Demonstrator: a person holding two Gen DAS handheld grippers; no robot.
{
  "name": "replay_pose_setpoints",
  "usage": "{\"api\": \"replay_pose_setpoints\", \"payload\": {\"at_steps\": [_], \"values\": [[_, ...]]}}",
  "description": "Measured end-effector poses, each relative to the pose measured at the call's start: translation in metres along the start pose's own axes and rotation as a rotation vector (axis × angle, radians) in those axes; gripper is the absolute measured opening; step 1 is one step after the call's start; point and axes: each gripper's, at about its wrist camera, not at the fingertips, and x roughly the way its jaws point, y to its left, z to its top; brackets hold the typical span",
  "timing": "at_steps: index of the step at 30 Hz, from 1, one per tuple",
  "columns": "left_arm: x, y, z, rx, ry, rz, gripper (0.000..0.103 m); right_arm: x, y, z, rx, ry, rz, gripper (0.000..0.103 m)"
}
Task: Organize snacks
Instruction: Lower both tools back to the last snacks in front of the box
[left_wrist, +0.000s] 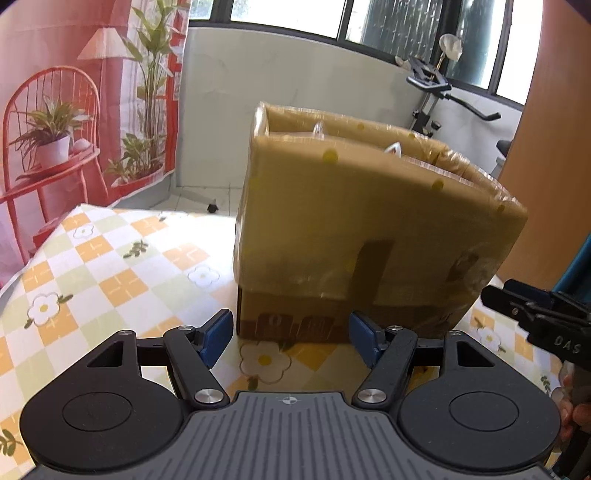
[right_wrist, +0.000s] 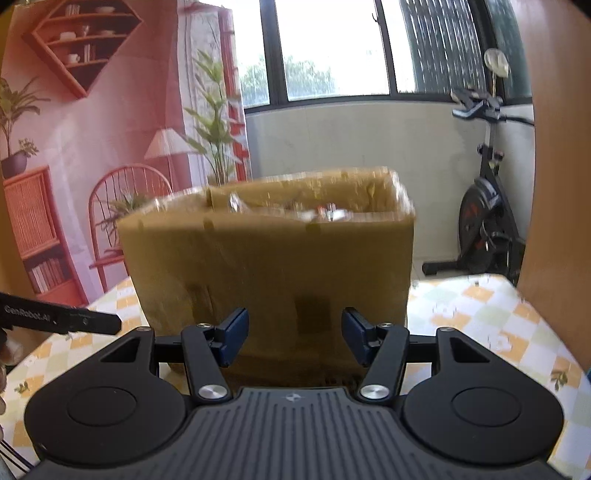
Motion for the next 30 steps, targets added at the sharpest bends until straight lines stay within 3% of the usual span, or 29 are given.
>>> {"api": "replay_pose_setpoints", "payload": {"at_steps": [14,24,30], "values": [[0.025,0.007,-0.035,-0.014,0.08,0.038,0.071,0.06,-0.007,-0.067,-0.057,0.229,0.015,0.059],[0.036,0.009,-0.046,-0.028,0.116,0.049,0.071,0.094,-0.001,-0.083,-0.098,0.293,0.025,0.06],[0.04,0.01,-0.051,-0.032,0.132,0.056,0.071,0.099,0.001,-0.088,-0.105,0.285,0.021,0.064]]}}
